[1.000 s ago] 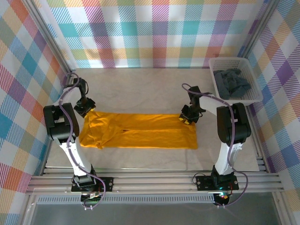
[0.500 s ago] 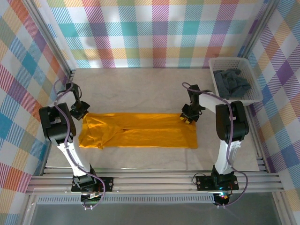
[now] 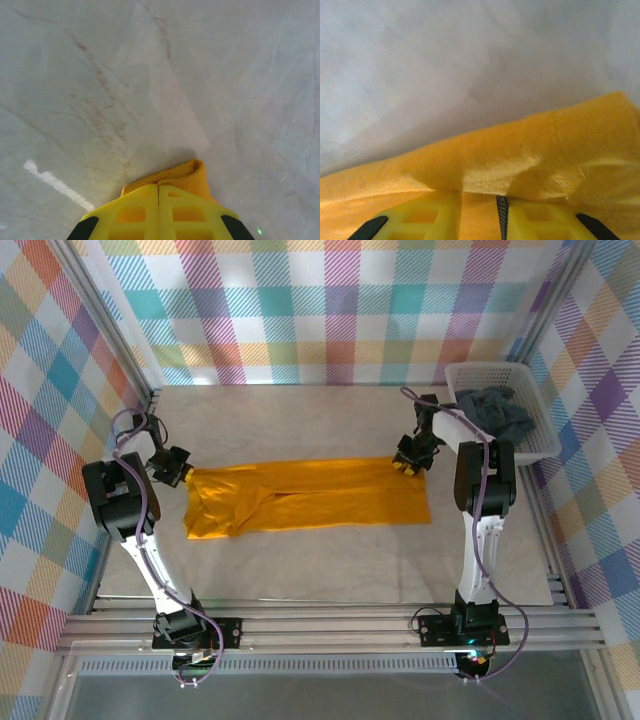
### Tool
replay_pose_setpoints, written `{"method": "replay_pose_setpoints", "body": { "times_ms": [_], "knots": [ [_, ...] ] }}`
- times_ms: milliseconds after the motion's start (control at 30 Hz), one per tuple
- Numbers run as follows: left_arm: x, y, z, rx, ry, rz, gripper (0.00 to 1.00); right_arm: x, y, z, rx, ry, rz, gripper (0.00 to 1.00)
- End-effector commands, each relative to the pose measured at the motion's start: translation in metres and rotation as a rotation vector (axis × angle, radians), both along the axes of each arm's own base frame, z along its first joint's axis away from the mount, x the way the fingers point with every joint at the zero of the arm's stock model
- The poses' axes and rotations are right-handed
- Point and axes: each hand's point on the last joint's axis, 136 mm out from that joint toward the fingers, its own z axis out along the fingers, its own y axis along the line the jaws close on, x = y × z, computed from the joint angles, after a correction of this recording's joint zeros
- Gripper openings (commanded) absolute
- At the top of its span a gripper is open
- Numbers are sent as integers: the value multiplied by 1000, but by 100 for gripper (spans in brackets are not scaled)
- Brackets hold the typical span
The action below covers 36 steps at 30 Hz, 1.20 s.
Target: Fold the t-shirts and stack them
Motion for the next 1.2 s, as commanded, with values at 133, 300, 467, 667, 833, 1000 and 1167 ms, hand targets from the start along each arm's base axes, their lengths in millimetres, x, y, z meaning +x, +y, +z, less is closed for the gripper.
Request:
{"method": "replay_pose_setpoints", "body": {
  "times_ms": [133,300,467,667,833,1000,1167],
  "knots": [
    [8,5,11,55,-10,-22,30,29,5,23,14,-137,163,37],
    [-15,17,61,272,-26,-8,57,26,21,83,14,-272,196,46],
    [-33,-26,96,381,-89,-101,66,4,44,129,156,-393,150,49],
    [-25,-126,79,225,-212,-387,63,-43,94,144,344,-418,166,48],
    [-26,-167,49,98,-240,-589,65,-72,124,154,404,-411,232,49],
    [-24,-178,33,80,-250,-701,64,-82,131,168,434,-429,247,49],
    [-28,-188,19,52,-242,-745,64,-88,129,175,440,-439,247,50]
  ]
}}
